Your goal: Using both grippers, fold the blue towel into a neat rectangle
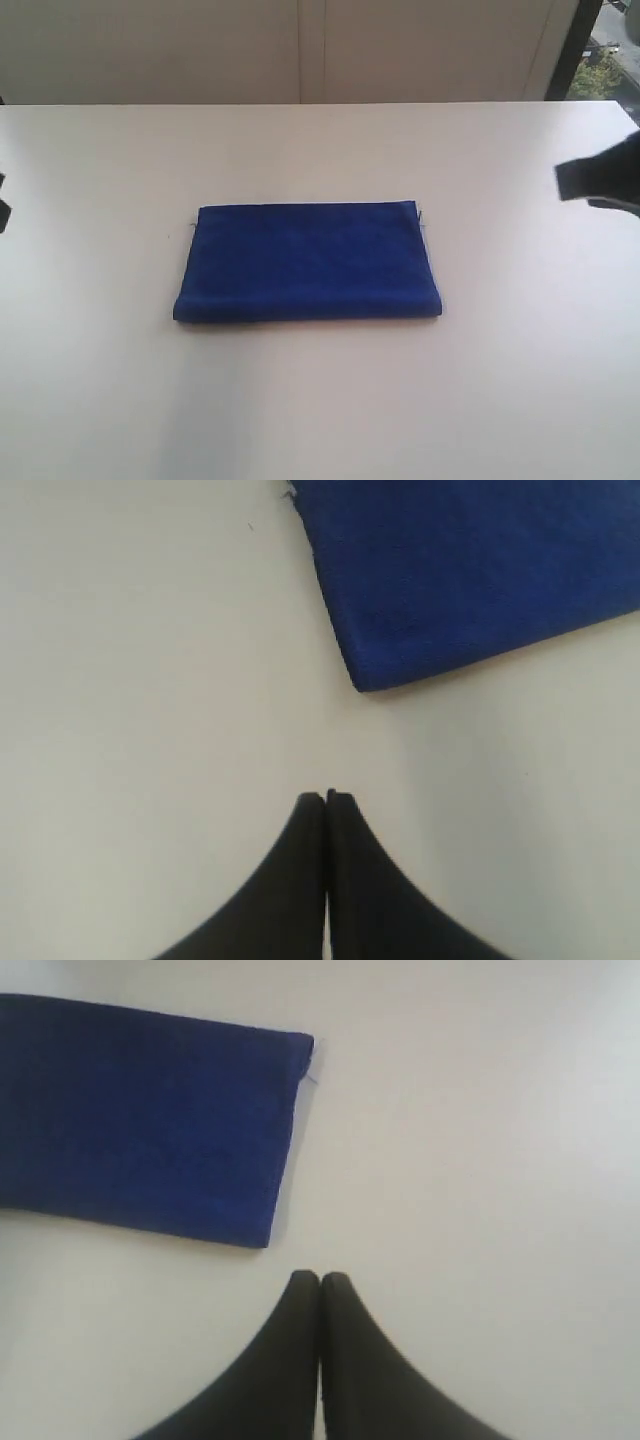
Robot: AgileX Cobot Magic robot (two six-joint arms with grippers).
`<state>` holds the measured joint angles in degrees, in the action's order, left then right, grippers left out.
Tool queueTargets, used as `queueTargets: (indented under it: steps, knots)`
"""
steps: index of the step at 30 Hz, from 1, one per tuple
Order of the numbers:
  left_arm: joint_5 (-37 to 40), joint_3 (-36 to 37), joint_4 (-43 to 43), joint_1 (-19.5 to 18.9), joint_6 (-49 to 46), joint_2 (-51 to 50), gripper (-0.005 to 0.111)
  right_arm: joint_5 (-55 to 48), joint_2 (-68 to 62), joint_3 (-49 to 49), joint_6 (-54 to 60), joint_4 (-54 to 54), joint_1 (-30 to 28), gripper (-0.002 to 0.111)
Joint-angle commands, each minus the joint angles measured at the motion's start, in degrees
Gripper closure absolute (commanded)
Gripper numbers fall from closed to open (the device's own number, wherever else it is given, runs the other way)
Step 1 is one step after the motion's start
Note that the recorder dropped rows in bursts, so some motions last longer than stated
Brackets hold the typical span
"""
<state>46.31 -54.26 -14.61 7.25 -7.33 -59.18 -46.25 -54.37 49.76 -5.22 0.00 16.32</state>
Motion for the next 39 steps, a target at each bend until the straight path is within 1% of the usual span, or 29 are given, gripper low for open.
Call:
queueTargets:
  steps: [1, 5, 8, 10, 13, 15, 21, 39]
  knots:
    - [-2.0, 8.5, -0.3, -0.2, 0.0, 11.5, 0.107, 0.1, 13.7, -5.7, 0.4, 0.0, -0.4, 0.108]
    - [-2.6, 14.7, -0.8, -0.2, 0.0, 21.8, 0.107, 0.1, 26.0, -10.5, 0.5, 0.0, -0.4, 0.108]
    - [-6.4, 18.6, -0.8, -0.2, -0.1, 27.0, 0.107, 2.0, 33.1, -14.2, 0.5, -0.7, -0.4, 0.108]
    - [-10.8, 21.2, -0.8, -0.2, -0.1, 29.1, 0.107, 7.3, 36.8, -16.8, 0.5, -2.2, -0.4, 0.108]
    - [-19.1, 24.4, -0.8, -0.2, -0.2, 29.9, 0.107, 18.3, 39.5, -21.4, 0.5, -4.8, -0.4, 0.108]
    - [-21.6, 25.0, -0.8, -0.2, -0.2, 29.8, 0.107, 22.3, 39.6, -23.3, 0.5, -6.3, -0.4, 0.108]
    - [-21.3, 25.1, -0.3, -0.2, -0.2, 29.8, 0.107, 20.3, 39.7, -24.0, 0.5, -6.4, -0.4, 0.108]
    - [-21.3, 25.1, -0.3, -0.2, -0.2, 29.8, 0.107, 20.9, 41.0, -24.8, 0.5, -6.3, -1.0, 0.108]
